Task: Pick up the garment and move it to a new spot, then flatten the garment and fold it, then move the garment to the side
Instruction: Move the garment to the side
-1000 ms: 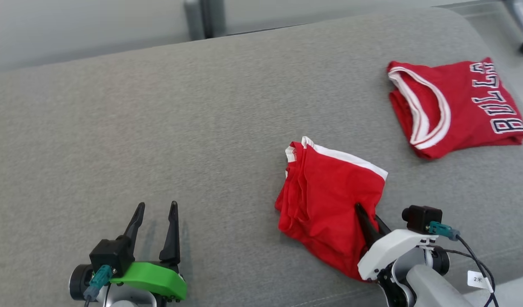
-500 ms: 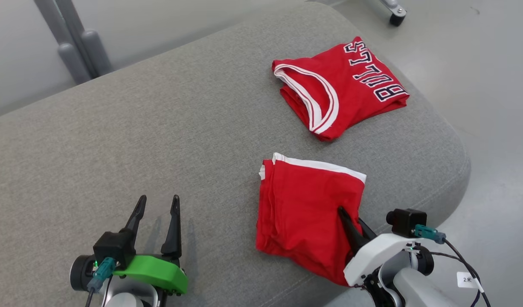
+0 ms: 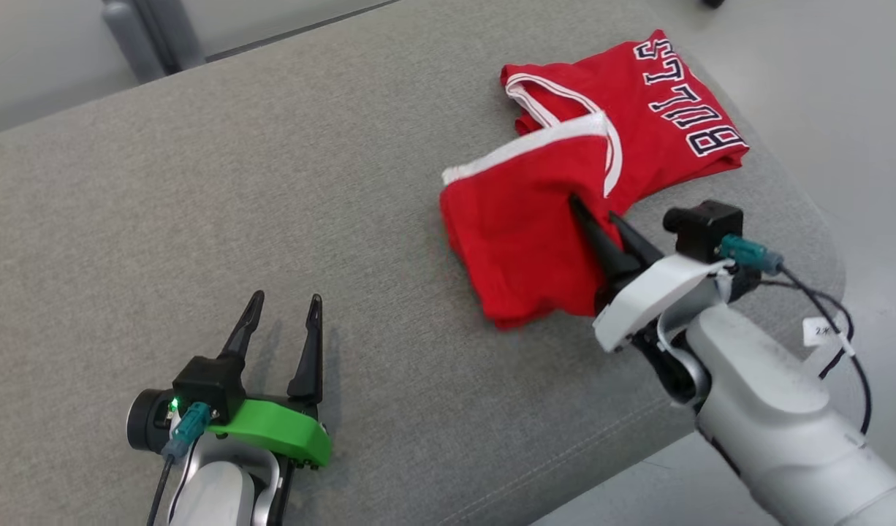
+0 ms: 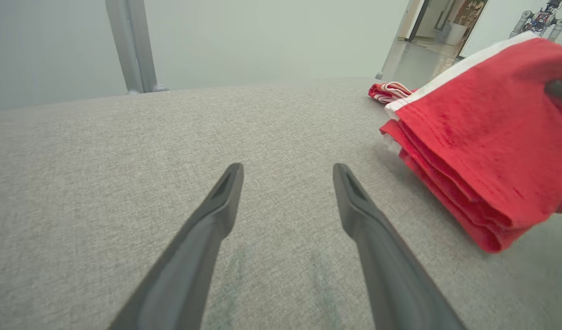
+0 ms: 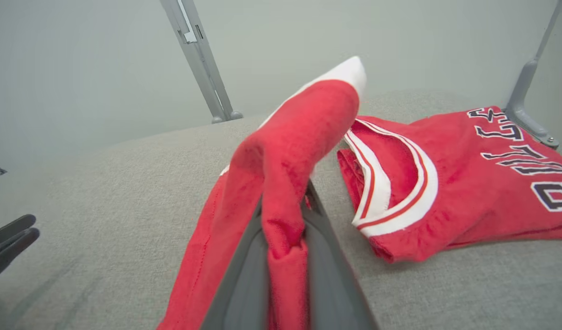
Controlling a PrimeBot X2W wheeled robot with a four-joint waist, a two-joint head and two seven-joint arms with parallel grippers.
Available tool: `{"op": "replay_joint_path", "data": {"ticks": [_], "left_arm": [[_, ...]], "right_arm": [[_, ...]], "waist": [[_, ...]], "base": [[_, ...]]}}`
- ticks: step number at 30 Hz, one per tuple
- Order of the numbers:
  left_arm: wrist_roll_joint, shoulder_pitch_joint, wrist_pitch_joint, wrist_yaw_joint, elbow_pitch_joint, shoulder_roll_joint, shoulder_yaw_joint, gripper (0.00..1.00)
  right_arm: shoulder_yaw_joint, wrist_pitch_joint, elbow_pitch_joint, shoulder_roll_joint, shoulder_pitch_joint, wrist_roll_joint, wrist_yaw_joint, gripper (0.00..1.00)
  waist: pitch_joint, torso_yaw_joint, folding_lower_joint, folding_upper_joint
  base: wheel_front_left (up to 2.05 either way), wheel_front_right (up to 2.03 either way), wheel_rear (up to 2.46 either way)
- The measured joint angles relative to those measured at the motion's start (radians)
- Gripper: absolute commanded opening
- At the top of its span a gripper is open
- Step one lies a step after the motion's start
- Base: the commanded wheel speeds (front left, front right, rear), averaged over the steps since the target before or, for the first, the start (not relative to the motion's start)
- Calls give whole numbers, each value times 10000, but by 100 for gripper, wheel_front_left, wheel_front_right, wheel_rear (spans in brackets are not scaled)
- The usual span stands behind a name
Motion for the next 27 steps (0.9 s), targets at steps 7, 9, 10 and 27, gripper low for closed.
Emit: {"op": "replay_joint_path", "data": {"ticks": [7,9,10,27], "left_arm": [[115,-195,0,-12,58,2,-23,100],[192,-270,0,-40,73,2,13,100],[207,-304,0,-42,79,2,21,100],[453,-458,0,-132,-8,10,-12,100]], "right_arm": [[652,464,905,-1839,-2011,-192,0,0],[731,740,1352,-2286,-2447,-169,2,0],[738,830,1584,-2485,-2629,-148,2,0],[811,884,5003,-4219,-3658,-301,10,100]], "waist": [[459,900,0,0],[594,1161,0,0],[660,1291,0,0],[1577,2995,0,0]], "base": [[0,0,0],[0,0,0],[0,0,0],[0,0,0]]}}
